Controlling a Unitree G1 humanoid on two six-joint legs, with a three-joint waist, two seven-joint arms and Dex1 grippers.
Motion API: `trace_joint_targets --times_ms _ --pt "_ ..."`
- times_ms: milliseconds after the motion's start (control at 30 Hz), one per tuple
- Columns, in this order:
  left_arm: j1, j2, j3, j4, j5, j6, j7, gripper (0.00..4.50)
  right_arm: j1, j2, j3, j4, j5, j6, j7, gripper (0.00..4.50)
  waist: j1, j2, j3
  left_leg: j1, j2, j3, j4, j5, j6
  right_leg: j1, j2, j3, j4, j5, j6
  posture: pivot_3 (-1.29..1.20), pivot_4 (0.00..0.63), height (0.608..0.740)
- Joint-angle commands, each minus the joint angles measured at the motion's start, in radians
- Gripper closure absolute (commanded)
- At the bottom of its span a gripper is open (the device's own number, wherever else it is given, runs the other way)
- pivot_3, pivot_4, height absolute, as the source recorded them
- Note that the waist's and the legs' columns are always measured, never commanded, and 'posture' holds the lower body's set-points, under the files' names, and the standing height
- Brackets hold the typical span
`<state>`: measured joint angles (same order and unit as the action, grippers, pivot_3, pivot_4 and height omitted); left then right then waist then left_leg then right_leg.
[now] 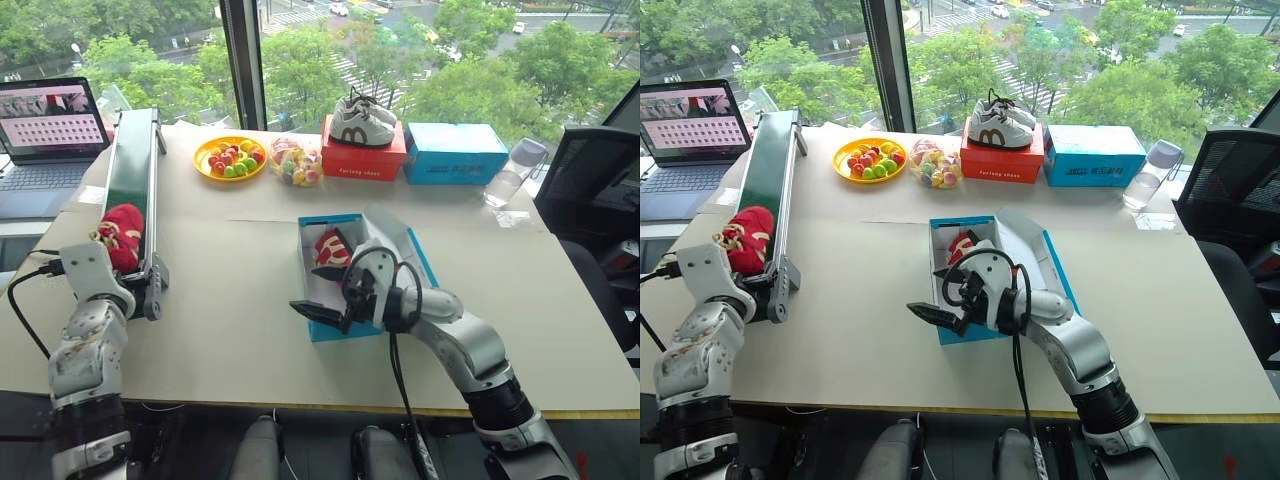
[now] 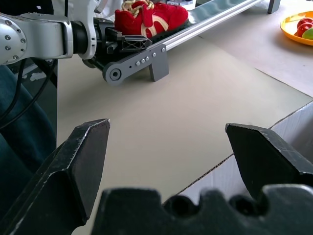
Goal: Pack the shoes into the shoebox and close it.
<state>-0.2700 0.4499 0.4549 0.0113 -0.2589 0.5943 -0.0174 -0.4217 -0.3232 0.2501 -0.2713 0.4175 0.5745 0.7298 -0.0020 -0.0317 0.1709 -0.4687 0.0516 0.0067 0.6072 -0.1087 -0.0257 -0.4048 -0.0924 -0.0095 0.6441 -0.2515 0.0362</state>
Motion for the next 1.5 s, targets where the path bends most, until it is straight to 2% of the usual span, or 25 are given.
trace_joint_targets --times_ms 33,100,133,267,300,367,400,467,533,600,767,1000,1200,1333,1433,1500 --pt "-0.019 -0.007 0.005 -0.016 -0.011 -0.002 -0.005 0.54 -0.024 0.004 -0.04 -0.048 0.029 0.009 -0.008 0.0 0.001 0.0 0.0 0.0 0.0 0.0 0.0 0.0 0.0 0.0 0.0 0.0 0.0 0.0 0.0 0.0 0.15 0.736" --pt "-0.034 -0.023 0.024 -0.019 -0.032 -0.004 0.003 1.03 -0.025 0.004 -0.043 -0.05 0.029 0.012 -0.01 0.0 0.006 0.0 0.0 0.0 0.0 0.0 0.0 0.0 0.0 0.0 0.0 0.0 0.0 0.0 0.0 0.0 0.15 0.736" --pt "-0.045 -0.032 0.035 -0.023 -0.048 -0.017 0.0 1.43 -0.026 0.005 -0.044 -0.051 0.029 0.014 -0.011 0.0 0.01 0.0 0.0 0.0 0.0 0.0 0.0 0.0 0.0 0.0 0.0 0.0 0.001 0.0 0.0 0.0 0.15 0.736" --pt "-0.087 -0.083 0.031 -0.12 -0.115 -0.177 -0.08 1.43 -0.058 0.035 -0.092 -0.026 0.053 0.045 -0.055 0.0 0.015 -0.001 0.0 0.0 0.0 0.0 0.001 0.001 -0.001 0.0 0.0 -0.001 0.001 0.0 0.0 0.0 0.15 0.736" --pt "-0.087 -0.098 0.012 -0.155 -0.136 -0.198 -0.112 1.43 -0.087 0.07 -0.141 0.004 0.082 0.084 -0.111 0.0 0.014 -0.001 0.0 -0.001 0.0 0.0 0.001 0.001 -0.001 0.0 0.0 -0.001 0.001 0.0 0.0 0.0 0.15 0.736" --pt "-0.08 -0.126 -0.049 -0.233 -0.163 -0.216 -0.165 1.43 -0.186 0.18 -0.314 0.116 0.189 0.204 -0.318 0.0 0.013 -0.001 0.0 -0.002 0.0 0.0 0.001 0.001 -0.002 0.0 0.0 0.0 0.001 0.001 0.0 0.0 0.15 0.736" --pt "-0.073 -0.144 -0.081 -0.268 -0.176 -0.211 -0.18 1.43 -0.241 0.24 -0.423 0.178 0.28 0.271 -0.445 0.0 0.011 -0.001 0.0 -0.002 0.0 0.0 0.001 0.001 -0.002 0.0 0.0 0.0 0.001 0.001 0.0 0.0 0.15 0.736" --pt "-0.057 -0.174 -0.129 -0.307 -0.199 -0.185 -0.198 1.43 -0.315 0.345 -0.605 0.262 0.567 0.392 -0.665 0.0 0.014 -0.001 0.0 -0.002 0.0 0.0 0.0 0.003 -0.004 0.0 0.0 0.0 0.002 0.002 0.001 0.0 0.15 0.736" --pt "-0.045 -0.192 -0.165 -0.316 -0.219 -0.166 -0.222 1.43 -0.348 0.392 -0.672 0.279 0.721 0.496 -0.768 0.0 0.014 -0.001 0.0 -0.001 0.001 0.0 0.0 0.004 -0.002 0.001 0.0 -0.001 0.002 0.002 0.001 0.0 0.15 0.736" --pt "-0.037 -0.198 -0.194 -0.318 -0.244 -0.149 -0.252 1.43 -0.36 0.408 -0.677 0.273 0.799 0.557 -0.835 0.0 0.01 -0.001 0.0 -0.001 0.001 0.0 -0.001 0.007 0.005 0.001 0.0 0.0 0.002 0.002 0.001 0.0 0.15 0.736" --pt "-0.047 -0.223 -0.283 -0.334 -0.289 -0.109 -0.309 1.43 -0.358 0.423 -0.634 0.238 0.923 0.615 -0.943 0.0 -0.002 -0.001 0.0 -0.006 0.0 0.0 0.0 0.007 0.007 -0.003 0.0 0.0 0.002 0.002 0.0 0.0 0.15 0.736" --pt "-0.042 -0.284 -0.393 -0.402 -0.426 0.008 -0.367 1.43 -0.343 0.394 -0.585 0.226 0.923 0.581 -0.975 0.0 -0.009 -0.001 0.0 -0.005 0.0 -0.001 0.001 0.007 0.007 -0.002 0.0 0.0 0.002 0.002 0.001 0.0 0.15 0.736" --pt "-0.038 -0.315 -0.488 -0.443 -0.415 0.038 -0.363 1.43 -0.344 0.373 -0.571 0.226 0.901 0.543 -0.976 0.0 -0.013 0.0 0.0 -0.005 0.0 -0.001 0.001 0.007 0.007 -0.002 0.001 0.0 0.002 0.002 0.001 0.0 0.15 0.736" --pt "-0.04 -0.314 -0.504 -0.447 -0.41 0.045 -0.361 1.43 -0.342 0.371 -0.566 0.218 0.901 0.52 -0.974 0.0 -0.013 0.0 0.0 -0.005 0.0 -0.001 0.001 0.007 0.007 -0.002 0.001 0.0 0.002 0.002 0.001 0.0 0.15 0.736" --pt "-0.046 -0.305 -0.497 -0.431 -0.4 0.041 -0.362 1.49 -0.339 0.367 -0.572 0.216 0.894 0.498 -0.983 0.68 -0.013 0.0 0.0 -0.005 0.0 -0.001 0.001 0.007 0.007 -0.002 0.001 0.0 0.002 0.002 0.001 0.0 0.15 0.736" --pt "-0.052 -0.294 -0.497 -0.417 -0.375 0.03 -0.358 1.49 -0.337 0.362 -0.566 0.21 0.894 0.496 -0.978 1.39 -0.013 0.0 0.0 -0.005 0.0 -0.001 0.001 0.007 0.007 -0.002 0.001 0.0 0.002 0.002 0.001 0.0 0.15 0.736"
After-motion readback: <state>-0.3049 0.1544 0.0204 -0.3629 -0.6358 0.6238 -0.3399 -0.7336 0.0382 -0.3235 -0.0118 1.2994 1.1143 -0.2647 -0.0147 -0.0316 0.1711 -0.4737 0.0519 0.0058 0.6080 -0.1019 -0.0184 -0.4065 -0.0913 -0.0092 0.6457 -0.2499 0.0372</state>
